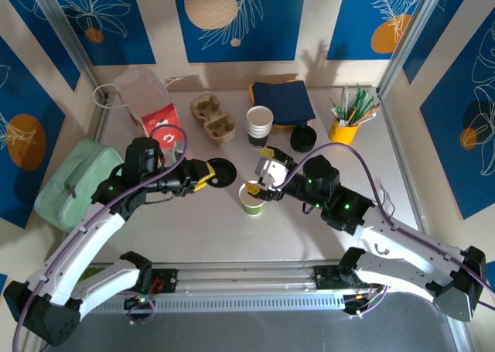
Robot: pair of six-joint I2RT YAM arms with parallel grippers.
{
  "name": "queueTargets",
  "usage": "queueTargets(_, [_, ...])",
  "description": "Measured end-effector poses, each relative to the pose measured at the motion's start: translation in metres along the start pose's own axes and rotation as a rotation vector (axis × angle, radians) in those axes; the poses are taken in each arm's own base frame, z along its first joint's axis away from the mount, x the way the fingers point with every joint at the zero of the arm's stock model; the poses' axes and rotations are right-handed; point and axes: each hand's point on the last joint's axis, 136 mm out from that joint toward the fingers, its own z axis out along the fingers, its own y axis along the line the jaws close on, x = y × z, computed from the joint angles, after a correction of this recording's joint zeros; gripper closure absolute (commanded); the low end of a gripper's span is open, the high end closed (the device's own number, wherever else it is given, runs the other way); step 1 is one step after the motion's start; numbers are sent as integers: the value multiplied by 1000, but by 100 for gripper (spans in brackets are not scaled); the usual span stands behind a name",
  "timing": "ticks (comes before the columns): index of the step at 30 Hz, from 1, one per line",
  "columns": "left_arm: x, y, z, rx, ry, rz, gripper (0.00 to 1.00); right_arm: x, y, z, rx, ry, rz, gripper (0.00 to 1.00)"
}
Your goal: Pack the takeout coffee
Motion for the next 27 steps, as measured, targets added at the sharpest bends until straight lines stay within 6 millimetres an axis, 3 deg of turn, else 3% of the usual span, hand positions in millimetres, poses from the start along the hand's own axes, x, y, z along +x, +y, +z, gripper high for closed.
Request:
queueTargets(6, [5, 0, 0, 3, 26, -62, 76, -13, 7, 1, -18, -82, -196, 35])
queueTargets(13, [8, -4, 0, 20, 49, -100, 78, -24, 17, 5, -41, -128, -304, 43])
queueTargets(27, [8, 5, 5, -14, 64, -110, 81, -24, 29, 3, -120, -118, -396, 47])
